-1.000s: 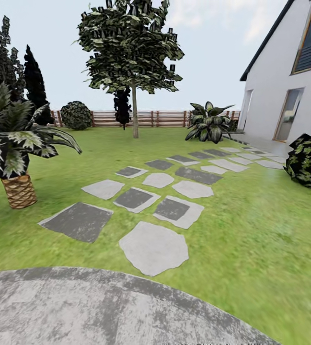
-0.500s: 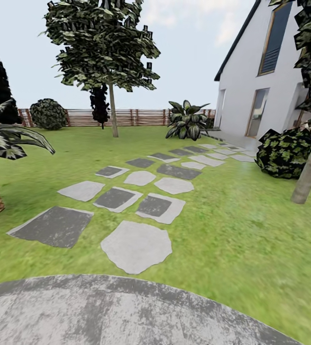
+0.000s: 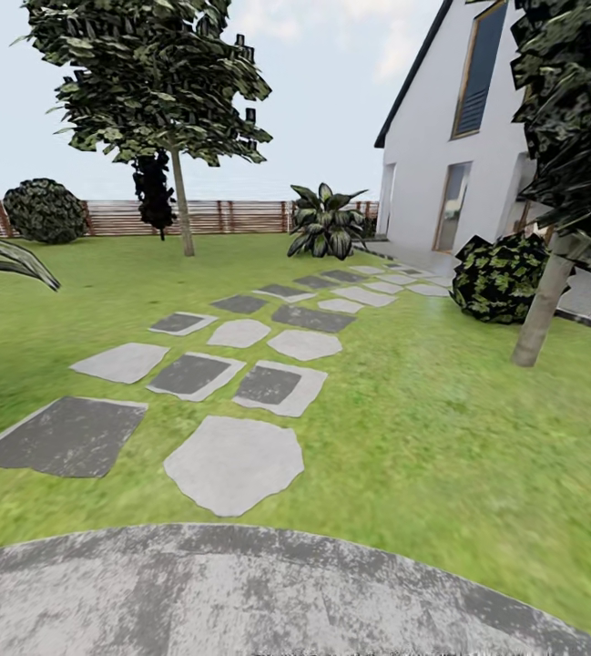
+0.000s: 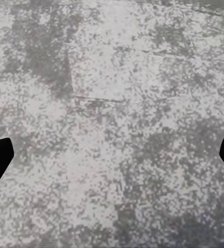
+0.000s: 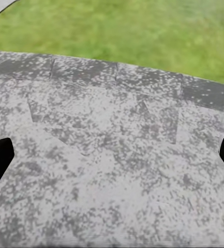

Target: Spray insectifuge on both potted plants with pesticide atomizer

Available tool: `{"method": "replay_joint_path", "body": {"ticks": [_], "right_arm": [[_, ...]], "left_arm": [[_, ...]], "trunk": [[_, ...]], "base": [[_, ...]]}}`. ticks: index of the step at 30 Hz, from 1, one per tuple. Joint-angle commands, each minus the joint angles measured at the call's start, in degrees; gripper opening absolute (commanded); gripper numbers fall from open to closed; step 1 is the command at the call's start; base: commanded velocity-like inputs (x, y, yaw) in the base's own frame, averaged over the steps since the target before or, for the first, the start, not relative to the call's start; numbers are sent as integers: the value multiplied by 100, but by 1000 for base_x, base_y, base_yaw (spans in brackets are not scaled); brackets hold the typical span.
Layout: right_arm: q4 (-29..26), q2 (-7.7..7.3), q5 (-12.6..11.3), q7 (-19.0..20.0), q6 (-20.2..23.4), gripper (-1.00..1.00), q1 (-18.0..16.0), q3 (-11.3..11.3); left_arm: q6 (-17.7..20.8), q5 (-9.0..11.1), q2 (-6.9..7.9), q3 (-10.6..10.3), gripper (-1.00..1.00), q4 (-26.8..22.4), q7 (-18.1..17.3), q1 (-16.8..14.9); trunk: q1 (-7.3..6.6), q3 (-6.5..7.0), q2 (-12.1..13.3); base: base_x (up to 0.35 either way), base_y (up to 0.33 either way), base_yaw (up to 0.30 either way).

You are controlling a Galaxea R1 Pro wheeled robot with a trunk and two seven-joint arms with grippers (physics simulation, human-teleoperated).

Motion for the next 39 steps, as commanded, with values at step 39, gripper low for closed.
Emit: {"method": "replay_joint_path", "body": {"ticks": [39], "right_arm": [[6, 2, -10, 14, -19, 100, -5, 19]], "left_arm": [[-25, 45, 9, -9, 100, 3, -2, -2]], "trunk": [[527, -721, -967]], "base": [[8, -1, -197]]}}
